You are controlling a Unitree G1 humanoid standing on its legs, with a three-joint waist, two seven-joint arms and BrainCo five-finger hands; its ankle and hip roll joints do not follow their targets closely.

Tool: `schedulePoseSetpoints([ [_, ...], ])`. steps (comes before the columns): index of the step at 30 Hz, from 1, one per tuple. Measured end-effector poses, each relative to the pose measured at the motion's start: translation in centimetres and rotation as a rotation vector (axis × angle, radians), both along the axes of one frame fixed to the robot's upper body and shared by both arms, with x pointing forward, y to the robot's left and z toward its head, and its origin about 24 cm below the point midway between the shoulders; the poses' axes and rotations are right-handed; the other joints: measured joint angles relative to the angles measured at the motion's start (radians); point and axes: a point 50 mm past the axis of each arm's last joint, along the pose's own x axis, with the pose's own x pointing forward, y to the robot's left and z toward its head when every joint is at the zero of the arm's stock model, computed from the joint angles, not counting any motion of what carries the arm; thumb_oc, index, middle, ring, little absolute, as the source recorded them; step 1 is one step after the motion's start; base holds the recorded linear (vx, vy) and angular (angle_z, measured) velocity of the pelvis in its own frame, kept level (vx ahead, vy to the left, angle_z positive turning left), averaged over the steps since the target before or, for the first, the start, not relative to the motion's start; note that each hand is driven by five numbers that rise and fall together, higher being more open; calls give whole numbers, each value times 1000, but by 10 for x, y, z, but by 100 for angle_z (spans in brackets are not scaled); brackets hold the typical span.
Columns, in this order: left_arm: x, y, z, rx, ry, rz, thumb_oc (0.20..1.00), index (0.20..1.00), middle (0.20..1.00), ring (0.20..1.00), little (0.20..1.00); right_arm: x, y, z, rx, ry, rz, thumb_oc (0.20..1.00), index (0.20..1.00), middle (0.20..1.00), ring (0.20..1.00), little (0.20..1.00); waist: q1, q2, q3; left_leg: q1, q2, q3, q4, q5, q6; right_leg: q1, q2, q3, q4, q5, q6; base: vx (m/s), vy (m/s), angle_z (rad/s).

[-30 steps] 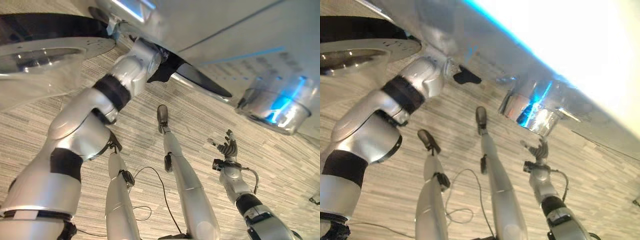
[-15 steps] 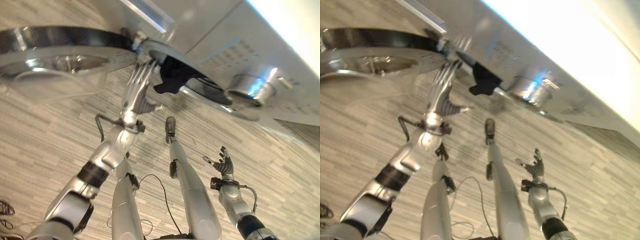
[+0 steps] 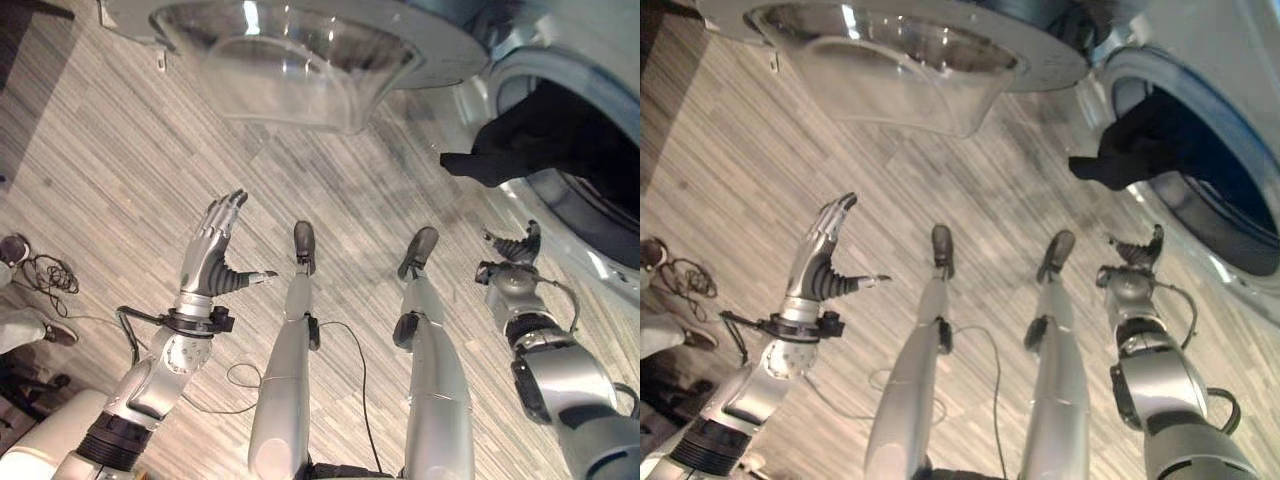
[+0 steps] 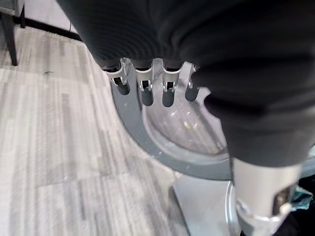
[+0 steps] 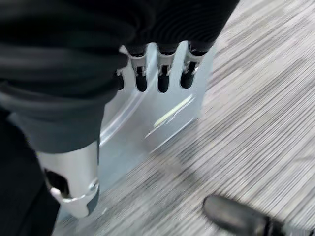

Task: Grab the laundry basket,head to the washer,open it,put in the laundry and shut it.

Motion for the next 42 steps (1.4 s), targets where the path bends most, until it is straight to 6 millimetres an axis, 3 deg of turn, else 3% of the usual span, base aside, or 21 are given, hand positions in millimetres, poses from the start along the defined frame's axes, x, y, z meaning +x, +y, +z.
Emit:
schedulePoseSetpoints([
  [8, 6, -10, 8, -67, -17, -47, 1000, 1000, 1000, 1000, 1000, 10, -2, 20, 23, -25, -22, 1000, 1000, 1000, 1000, 1000, 6, 15, 2, -20, -7, -1, 0, 3, 9, -31, -8, 5, 22, -4, 0, 5, 9, 0],
  [13, 7, -18, 10, -88, -24, -74, 1000, 1000, 1000, 1000, 1000, 11, -16, 39, 17, -60, -64, 1000, 1000, 1000, 1000, 1000, 27, 39, 3, -20, -8, -3, 0, 5, 12, -34, -11, 4, 31, -8, -1, 0, 0, 0],
  [18, 7, -17, 9, -120, -14, -77, 1000, 1000, 1000, 1000, 1000, 12, -29, 63, -7, -112, -97, 1000, 1000, 1000, 1000, 1000, 51, 44, 0, -28, -23, -3, 0, 8, 16, -77, -36, 16, 106, -47, 4, 3, 5, 5],
  [25, 8, -20, 12, -133, -18, -93, 1000, 1000, 1000, 1000, 1000, 19, -27, 86, 86, -200, -112, 1000, 1000, 1000, 1000, 1000, 57, 44, -1, -67, -31, -11, 0, 14, 20, -121, -46, 16, 130, -54, 5, 2, -7, 3],
  [28, 9, -21, 11, -150, -9, -103, 1000, 1000, 1000, 1000, 1000, 19, -27, 86, 109, -204, -120, 1000, 1000, 1000, 1000, 1000, 63, 44, -1, -67, -33, -14, 0, 13, 20, -122, -46, 15, 135, -60, 8, 48, -6, 3],
  [34, 7, -26, 11, -158, -13, -137, 1000, 1000, 1000, 1000, 1000, 20, -32, 105, 117, -253, -125, 1000, 1000, 1000, 1000, 1000, 99, 64, -14, -93, -41, -35, 1, 18, 18, -160, -69, 3, 195, -97, 7, 13, -9, 9],
  [41, 7, -27, 11, -184, -4, -152, 1000, 1000, 1000, 1000, 1000, 26, -26, 125, 318, -385, -139, 1000, 1000, 1000, 1000, 1000, 103, 79, -25, -120, -53, -78, 3, 23, 13, -189, -87, -6, 262, -140, 9, 34, -16, 15],
  [42, 7, -27, 11, -184, -4, -153, 1000, 1000, 1000, 1000, 1000, 26, -27, 127, 362, -408, -149, 922, 922, 922, 922, 922, 103, 79, -25, -123, -55, -79, 8, 23, 13, -189, -89, -7, 263, -140, 9, 34, -8, 6],
])
